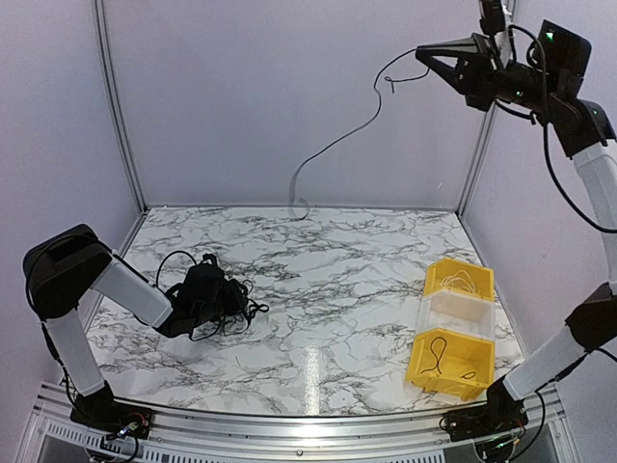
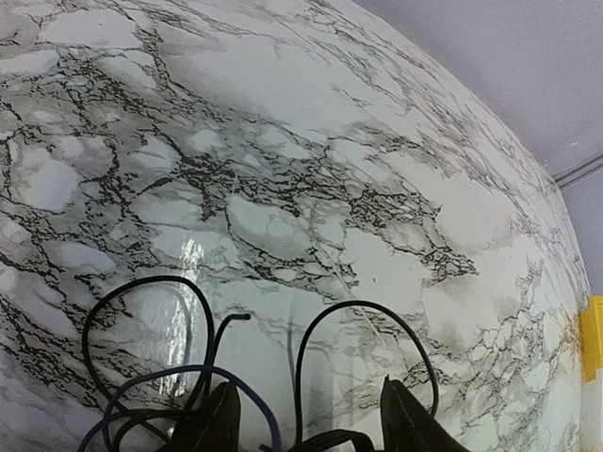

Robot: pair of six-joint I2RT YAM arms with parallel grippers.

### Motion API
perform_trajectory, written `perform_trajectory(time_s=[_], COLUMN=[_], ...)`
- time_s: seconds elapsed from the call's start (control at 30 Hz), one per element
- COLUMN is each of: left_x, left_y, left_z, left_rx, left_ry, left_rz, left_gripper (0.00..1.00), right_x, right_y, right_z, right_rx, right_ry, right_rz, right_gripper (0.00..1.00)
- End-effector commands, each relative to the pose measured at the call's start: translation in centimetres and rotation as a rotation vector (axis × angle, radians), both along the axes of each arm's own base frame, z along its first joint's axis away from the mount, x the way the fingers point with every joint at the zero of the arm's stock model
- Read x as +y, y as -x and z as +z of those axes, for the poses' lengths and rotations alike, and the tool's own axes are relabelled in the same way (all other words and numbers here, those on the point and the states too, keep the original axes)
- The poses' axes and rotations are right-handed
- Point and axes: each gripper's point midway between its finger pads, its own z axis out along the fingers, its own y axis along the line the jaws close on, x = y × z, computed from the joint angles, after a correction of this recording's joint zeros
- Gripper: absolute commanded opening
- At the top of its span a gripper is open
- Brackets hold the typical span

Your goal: Untangle the cables

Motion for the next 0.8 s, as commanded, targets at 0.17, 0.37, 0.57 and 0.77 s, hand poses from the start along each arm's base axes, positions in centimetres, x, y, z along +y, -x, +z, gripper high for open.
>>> perform_trajectory(time_s=[0.17, 0.37, 0.57, 0.77], left_x=[1.2, -0.8, -1.9, -1.7], left_y=[0.5, 0.8, 1.4, 1.6], left_z=[0.3, 3.2, 7.3, 11.2], left_rx=[0.004, -0.058, -0.126, -0.157], left_ry=[-0.061, -0.050, -0.044, -0.118], left_rz=[0.000, -0.140, -0.241, -0.290], left_gripper=[0.55, 0.57, 0.60, 0.63], right_x=[-2.0, -2.1, -3.0, -3.5], right_y=[0.3, -1.2, -0.1, 2.1], right_z=[0.2, -3.9, -6.2, -8.7], right_rx=[-0.048, -0.003, 0.006, 0.005], right_ry=[-0.014, 0.041, 0.087, 0.130], right_rz=[-0.138, -0.191, -0.223, -0.204], right_gripper=[0.00, 0.00, 0.00, 0.00])
